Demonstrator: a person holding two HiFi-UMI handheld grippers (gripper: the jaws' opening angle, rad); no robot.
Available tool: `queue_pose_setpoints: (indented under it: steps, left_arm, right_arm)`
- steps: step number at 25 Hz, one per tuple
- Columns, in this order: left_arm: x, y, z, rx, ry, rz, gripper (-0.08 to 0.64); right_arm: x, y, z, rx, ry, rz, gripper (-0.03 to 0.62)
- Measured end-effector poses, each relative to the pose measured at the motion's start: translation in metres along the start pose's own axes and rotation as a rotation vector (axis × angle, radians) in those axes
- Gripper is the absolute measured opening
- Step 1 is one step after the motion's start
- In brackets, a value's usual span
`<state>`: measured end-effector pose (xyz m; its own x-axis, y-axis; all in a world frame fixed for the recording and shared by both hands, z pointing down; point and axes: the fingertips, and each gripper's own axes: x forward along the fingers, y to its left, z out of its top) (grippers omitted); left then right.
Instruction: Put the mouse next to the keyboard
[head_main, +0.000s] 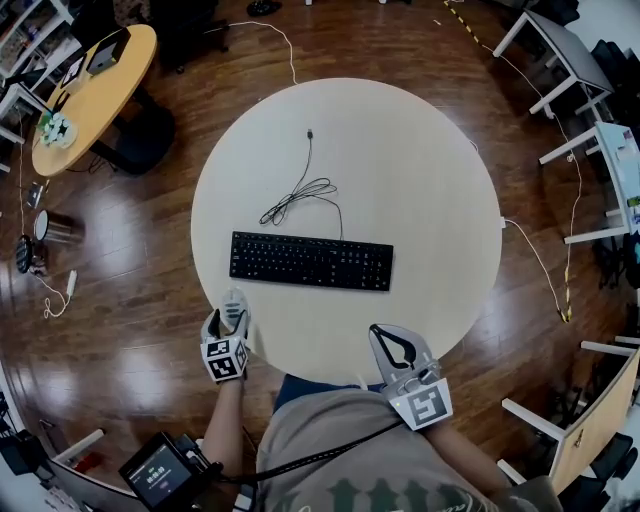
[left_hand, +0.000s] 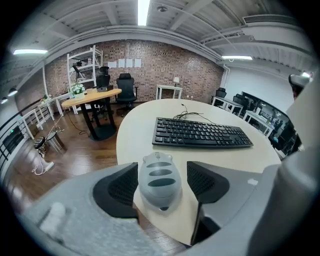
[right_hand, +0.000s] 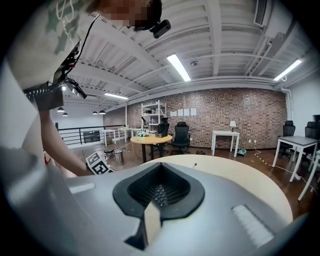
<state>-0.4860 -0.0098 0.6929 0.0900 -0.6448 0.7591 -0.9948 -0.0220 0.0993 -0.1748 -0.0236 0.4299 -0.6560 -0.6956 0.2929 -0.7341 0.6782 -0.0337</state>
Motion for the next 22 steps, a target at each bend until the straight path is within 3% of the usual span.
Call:
queue_pose_setpoints:
  steps: [7,14,18,22]
  left_arm:
    - [0.018,-0.004,-0.001,-0.013,0.031,-0.036,0.318]
    - [0.029,0.015,0.001,0.023,0.097,-0.056,0.318]
    - [0.030,0.013,0.001,0.044,0.088,-0.063,0.319]
    - [0.034,0.004,0.000,0.088,0.117,-0.102,0.319]
  right_arm:
    - [0.006,0.003,0.003,-0.011,0.003,-0.007,0.005]
    - [0.038,0.022,0.013,-0.014,0.009,0.009,0.005]
    - [0.060,0.049,-0.008,-0.099,0.123,0.102,0.005]
    - [0.089,0.087,-0.011,-0.142,0.104,0.226,0.005]
